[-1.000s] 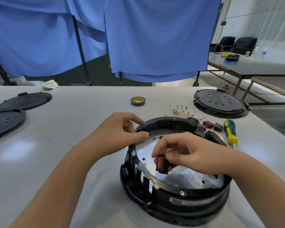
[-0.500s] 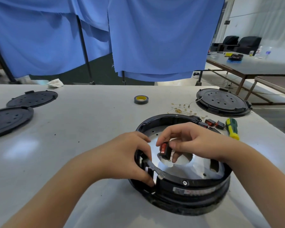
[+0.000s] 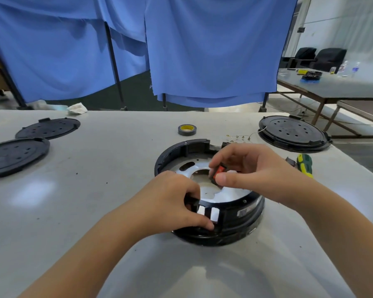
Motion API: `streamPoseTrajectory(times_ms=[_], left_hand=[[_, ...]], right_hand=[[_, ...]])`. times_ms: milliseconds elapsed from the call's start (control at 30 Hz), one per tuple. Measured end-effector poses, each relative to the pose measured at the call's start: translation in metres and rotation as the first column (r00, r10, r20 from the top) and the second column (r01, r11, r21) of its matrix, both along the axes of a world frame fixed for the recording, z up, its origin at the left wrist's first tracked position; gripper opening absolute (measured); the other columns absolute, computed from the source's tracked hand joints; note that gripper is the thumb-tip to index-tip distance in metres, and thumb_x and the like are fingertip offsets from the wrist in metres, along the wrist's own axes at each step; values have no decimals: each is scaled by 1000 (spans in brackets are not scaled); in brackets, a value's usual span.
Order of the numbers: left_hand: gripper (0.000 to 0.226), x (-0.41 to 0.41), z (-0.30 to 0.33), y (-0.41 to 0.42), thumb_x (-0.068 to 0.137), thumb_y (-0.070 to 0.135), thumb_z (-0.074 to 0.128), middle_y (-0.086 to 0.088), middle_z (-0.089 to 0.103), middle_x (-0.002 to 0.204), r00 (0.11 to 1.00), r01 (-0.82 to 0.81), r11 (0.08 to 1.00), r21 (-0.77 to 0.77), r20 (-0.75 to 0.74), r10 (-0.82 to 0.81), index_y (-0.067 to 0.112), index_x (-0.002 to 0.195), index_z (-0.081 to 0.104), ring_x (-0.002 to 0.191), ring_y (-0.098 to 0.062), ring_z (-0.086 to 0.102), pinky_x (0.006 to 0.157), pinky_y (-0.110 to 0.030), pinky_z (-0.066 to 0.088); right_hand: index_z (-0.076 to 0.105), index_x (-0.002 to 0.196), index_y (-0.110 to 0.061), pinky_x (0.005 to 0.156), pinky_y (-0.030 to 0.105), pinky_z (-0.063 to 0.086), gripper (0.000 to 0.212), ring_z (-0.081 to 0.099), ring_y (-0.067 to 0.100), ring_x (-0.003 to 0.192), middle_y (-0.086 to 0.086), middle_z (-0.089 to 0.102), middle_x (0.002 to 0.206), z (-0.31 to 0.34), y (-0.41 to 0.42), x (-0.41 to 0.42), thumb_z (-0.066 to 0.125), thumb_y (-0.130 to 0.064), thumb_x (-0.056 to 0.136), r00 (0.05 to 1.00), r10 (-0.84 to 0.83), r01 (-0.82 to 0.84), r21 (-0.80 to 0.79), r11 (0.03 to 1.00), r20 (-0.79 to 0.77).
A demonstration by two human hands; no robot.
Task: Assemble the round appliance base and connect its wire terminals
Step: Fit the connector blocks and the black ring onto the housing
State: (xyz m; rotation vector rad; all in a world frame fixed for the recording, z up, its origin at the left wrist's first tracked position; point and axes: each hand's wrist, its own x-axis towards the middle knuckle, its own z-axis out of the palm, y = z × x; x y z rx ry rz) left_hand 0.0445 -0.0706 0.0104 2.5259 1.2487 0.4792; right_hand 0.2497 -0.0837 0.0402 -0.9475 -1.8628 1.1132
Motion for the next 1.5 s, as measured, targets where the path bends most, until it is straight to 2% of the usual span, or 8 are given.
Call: streamPoseTrajectory(times_ms=[167,333,400,567,767,1067,1267,1500], left_hand=[[53,20,3,0,59,65,75,5,44,50,997,6,1000,-25,-81,-8,17,59,54,48,-9,40,50,-27,34],[54,25,-4,0,59,63,76,4,45,52,1000,5,1000,-10,10,-5,17,61,49,52,-12,41,53,-29,34],[45,22,-7,-3,61,61,77,6,51,56,999,12,1000,24,49,-13,22,67,54,58,-11,48,55,-27,38],[24,12,0,-8,70,47,75,15,67,83,906,149,979,-136,415,-80,37,89,66,83,-5,64,70,-26,52],[14,5,8,-12,70,51,69,15,71,84,840,220,962,-164,533,-102,42,80,69,87,-2,66,75,-8,44],[23,7,-3,-10,66,44,81,15,66,71,847,4,1000,3,532,-5,28,69,65,65,1,61,58,-9,42],[27,11,-8,-8,69,44,78,21,57,70,904,-33,948,316,414,-106,22,76,65,76,1,56,73,-6,35],[37,8,-10,-8,67,60,71,19,64,78,924,82,965,249,345,-167,28,84,66,80,2,59,73,-7,40]], right_hand=[[72,88,-26,76,21,53,18,69,12,87,-3,73,87,0,-5,2,76,-14,75,1000,-27,26,80,996,11],[72,90,-29,63,17,46,19,58,6,67,-8,72,84,-4,-8,3,78,-20,75,991,-107,95,141,985,78],[71,92,-29,62,26,48,21,57,16,67,-7,72,85,-7,-11,2,78,-20,75,991,-103,90,145,985,88],[69,98,-29,76,30,56,27,69,21,85,-6,73,91,-10,-22,1,74,-15,76,992,-108,91,203,975,72],[69,102,-23,81,28,55,27,69,20,92,-4,72,96,-18,-38,-3,69,-9,79,984,-162,175,253,952,-69],[64,117,-21,86,29,54,36,66,19,103,-3,70,105,-39,-42,-10,64,-11,82,968,-219,235,143,961,-120],[62,121,-24,92,25,51,45,64,10,107,-11,68,109,-46,-42,-10,60,6,86,951,-306,310,221,925,-50],[59,118,-26,87,22,51,49,64,10,101,-15,66,109,-50,-55,-5,73,-1,78,907,-416,408,382,829,-66]])
